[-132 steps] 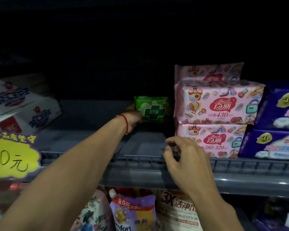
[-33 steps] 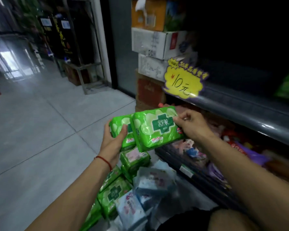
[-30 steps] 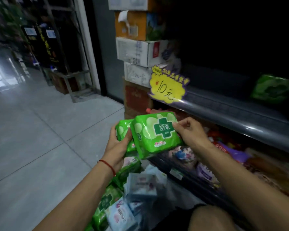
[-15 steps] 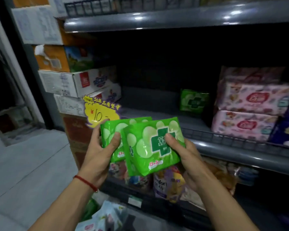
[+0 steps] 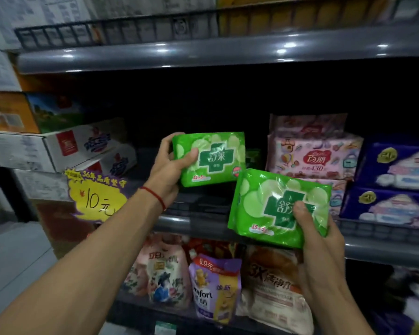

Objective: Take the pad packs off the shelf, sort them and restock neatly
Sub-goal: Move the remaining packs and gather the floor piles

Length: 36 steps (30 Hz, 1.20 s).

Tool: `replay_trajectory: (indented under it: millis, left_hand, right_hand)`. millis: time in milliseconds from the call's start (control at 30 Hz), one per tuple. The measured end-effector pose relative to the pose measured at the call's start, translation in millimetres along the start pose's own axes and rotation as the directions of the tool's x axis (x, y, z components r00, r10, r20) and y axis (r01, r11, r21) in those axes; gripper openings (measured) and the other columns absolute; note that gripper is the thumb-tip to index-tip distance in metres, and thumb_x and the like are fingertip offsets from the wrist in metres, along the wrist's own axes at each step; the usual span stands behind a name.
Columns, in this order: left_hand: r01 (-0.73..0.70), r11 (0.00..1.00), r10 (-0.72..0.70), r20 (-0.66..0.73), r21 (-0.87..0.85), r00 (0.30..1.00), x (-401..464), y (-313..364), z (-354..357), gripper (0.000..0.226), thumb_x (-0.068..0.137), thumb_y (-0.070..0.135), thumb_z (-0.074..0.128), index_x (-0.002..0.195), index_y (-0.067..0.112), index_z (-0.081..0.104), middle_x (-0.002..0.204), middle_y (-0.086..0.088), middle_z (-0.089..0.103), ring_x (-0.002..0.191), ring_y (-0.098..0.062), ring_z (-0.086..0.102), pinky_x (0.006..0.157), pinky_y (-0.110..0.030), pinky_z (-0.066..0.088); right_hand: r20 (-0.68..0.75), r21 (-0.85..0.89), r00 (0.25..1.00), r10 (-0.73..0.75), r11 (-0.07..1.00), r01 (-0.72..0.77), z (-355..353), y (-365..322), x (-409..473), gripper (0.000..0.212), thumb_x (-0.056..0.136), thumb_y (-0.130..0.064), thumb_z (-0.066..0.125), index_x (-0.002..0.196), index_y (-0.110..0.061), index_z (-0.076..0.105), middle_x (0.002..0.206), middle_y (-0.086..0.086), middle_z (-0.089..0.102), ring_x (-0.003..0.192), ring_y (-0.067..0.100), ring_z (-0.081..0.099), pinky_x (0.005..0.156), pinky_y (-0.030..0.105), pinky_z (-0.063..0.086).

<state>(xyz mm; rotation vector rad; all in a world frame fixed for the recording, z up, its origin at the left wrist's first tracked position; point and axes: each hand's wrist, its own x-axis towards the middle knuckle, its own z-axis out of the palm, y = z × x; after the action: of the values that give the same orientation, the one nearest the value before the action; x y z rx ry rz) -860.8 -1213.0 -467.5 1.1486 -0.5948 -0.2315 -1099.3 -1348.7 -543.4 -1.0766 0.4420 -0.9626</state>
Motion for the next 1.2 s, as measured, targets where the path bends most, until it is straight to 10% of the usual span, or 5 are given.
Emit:
replay_trajectory:
  millis: [400,667,800,1067,1200]
  left_hand:
    - [-0.064,0.623,-0.071,0.138,0.78,0.988,81.5,-97.2,31.2,0.052,0.081,0.021,0.083,0.111,0.037,0.045,0.105,-0.004,0.065,0.086,-0.017,0.065,0.058,-0.015,0.047]
    - [0.159,0.762,-0.155,-0.062,0.628,0.986,112.3,-131.8,41.7,0.093,0.08,0.015,0.083,0.153,0.032,0.028,0.132,0.001,0.059,0.117,-0.022,0.061,0.104,-0.039,0.051]
    - [0.181,0.791,-0.212,-0.015,0.585,0.977,113.5,-142.5,44.7,0.044,0.085,0.017,0.079,0.123,0.021,0.057,0.121,-0.007,0.07,0.11,-0.027,0.067,0.1,-0.046,0.054]
    - [0.437,0.839,-0.463,0.004,0.325,0.886,113.3,-131.9,49.3,0.051,0.07,0.005,0.067,0.121,0.005,0.065,0.114,-0.021,0.071,0.093,-0.033,0.069,0.079,-0.043,0.06]
    - [0.308,0.923,-0.27,-0.182,0.23,0.945,85.8,-95.9,48.2,0.046,0.073,0.011,0.065,0.119,0.012,0.06,0.101,-0.013,0.065,0.087,-0.028,0.061,0.068,-0.032,0.048]
  right_hand:
    - [-0.055,-0.122,0.994,-0.094,0.989,0.087,-0.2,-4.3,19.0,0.05,0.081,-0.037,0.081,0.127,-0.029,0.062,0.108,-0.003,0.078,0.093,0.017,0.077,0.086,0.043,0.061]
    - [-0.099,-0.162,0.986,-0.132,0.98,0.115,-4.1,-5.7,27.3,0.057,0.079,-0.041,0.081,0.131,-0.032,0.059,0.111,-0.007,0.077,0.093,0.011,0.076,0.082,0.034,0.059]
    - [-0.112,-0.185,0.982,-0.151,0.974,0.128,-0.8,-1.2,28.5,0.064,0.076,-0.048,0.081,0.134,-0.036,0.057,0.116,-0.011,0.074,0.099,0.007,0.074,0.084,0.032,0.059]
    - [-0.068,-0.168,0.986,-0.15,0.976,0.137,9.7,3.6,28.5,0.059,0.083,-0.041,0.078,0.137,-0.036,0.054,0.112,-0.015,0.075,0.092,0.004,0.075,0.076,0.027,0.062]
    - [-0.068,-0.181,0.984,-0.162,0.972,0.148,16.6,6.2,28.1,0.072,0.078,-0.047,0.08,0.143,-0.035,0.049,0.121,-0.009,0.072,0.092,0.008,0.076,0.076,0.031,0.063]
